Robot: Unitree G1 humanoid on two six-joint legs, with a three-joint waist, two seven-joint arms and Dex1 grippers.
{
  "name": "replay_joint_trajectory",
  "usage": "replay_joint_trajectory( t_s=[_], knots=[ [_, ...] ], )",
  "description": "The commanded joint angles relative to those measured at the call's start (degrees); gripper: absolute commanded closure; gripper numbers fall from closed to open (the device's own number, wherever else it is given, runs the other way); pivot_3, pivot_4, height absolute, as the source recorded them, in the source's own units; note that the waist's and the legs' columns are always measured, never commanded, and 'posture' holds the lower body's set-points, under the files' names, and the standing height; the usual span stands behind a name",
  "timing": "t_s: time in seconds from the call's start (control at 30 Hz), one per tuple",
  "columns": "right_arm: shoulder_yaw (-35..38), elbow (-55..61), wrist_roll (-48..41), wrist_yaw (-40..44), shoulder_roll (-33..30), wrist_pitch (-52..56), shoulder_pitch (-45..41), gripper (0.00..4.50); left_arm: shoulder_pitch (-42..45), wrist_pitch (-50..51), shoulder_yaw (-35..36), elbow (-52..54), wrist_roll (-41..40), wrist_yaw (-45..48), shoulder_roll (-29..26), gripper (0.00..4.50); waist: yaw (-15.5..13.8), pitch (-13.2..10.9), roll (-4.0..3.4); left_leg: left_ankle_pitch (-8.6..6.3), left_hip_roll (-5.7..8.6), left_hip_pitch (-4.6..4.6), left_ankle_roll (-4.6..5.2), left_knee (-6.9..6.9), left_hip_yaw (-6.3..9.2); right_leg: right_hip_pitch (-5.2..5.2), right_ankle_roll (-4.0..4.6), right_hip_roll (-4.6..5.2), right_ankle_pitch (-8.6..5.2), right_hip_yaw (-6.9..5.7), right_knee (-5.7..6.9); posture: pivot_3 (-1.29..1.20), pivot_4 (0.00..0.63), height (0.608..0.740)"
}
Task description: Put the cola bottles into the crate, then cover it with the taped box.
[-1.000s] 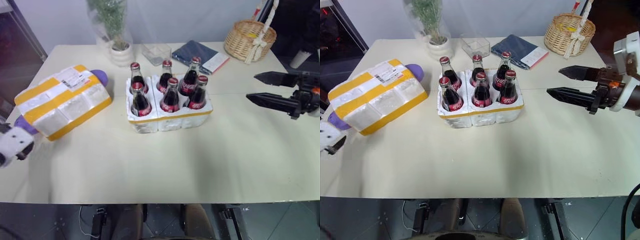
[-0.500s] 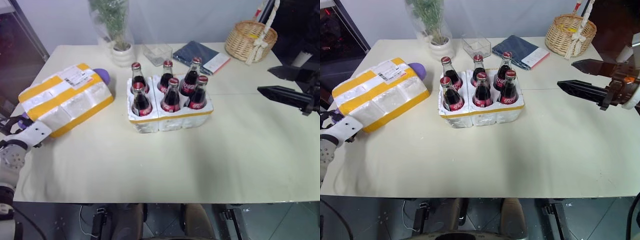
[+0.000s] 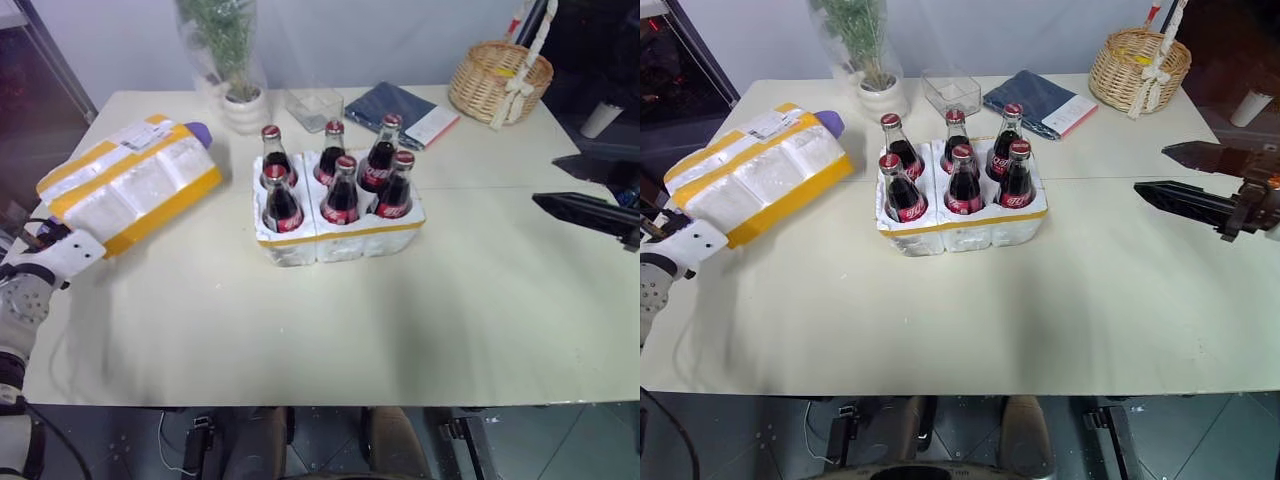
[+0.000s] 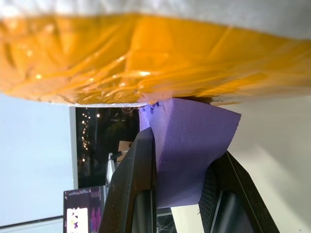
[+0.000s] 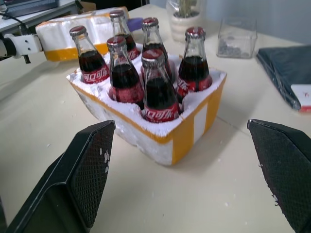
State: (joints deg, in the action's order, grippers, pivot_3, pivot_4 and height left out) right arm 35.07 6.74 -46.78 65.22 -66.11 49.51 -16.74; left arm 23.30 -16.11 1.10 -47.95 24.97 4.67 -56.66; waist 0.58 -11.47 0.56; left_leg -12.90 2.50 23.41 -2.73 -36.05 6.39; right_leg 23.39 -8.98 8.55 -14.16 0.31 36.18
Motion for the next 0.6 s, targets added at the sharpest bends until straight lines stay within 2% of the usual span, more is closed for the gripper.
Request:
replay_joint_trajectory(
  t_s=[0.03,0.17,0.33,0.6],
  knots=[
    [1.76,-0.01,1.1,0.07,-0.84,-2.64,-0.26,0.0,0.41,-0.97,3.31,7.41,-3.03,1.39,-3.54,3.74,0.02,-0.01,0.01,0.0,0.0,0.02,0.0,0.0,-0.01,0.02,0.0,0.01,0.0,0.0,-0.01,0.0,0.15,0.736],
    [0.43,0.49,0.87,-1.06,-0.36,-2.98,-1.37,0.0,0.42,2.13,6.26,17.37,-6.08,5.75,-5.61,3.74,0.12,-0.02,0.02,0.0,0.0,0.04,-0.01,0.01,0.0,0.03,0.0,0.01,0.0,0.0,-0.03,0.0,0.15,0.736],
    [-3.16,1.81,0.94,-4.04,1.6,-3.28,-3.43,0.0,5.17,8.07,8.08,30.57,-8.72,12.19,-6.69,3.74,0.18,-0.02,0.04,0.0,0.0,0.04,-0.01,0.01,0.0,0.03,0.0,0.0,0.0,0.0,-0.02,0.0,0.15,0.736],
    [-6.17,2.91,1.43,-7.7,4.85,-3.96,-5.0,0.0,16.52,19.31,1.82,50.5,-10.43,25.57,-2.2,3.74,0.17,-0.03,0.05,0.01,0.02,0.08,0.0,-0.01,0.0,0.01,-0.01,-0.01,0.0,0.0,-0.03,0.0,0.15,0.736]
  ],
)
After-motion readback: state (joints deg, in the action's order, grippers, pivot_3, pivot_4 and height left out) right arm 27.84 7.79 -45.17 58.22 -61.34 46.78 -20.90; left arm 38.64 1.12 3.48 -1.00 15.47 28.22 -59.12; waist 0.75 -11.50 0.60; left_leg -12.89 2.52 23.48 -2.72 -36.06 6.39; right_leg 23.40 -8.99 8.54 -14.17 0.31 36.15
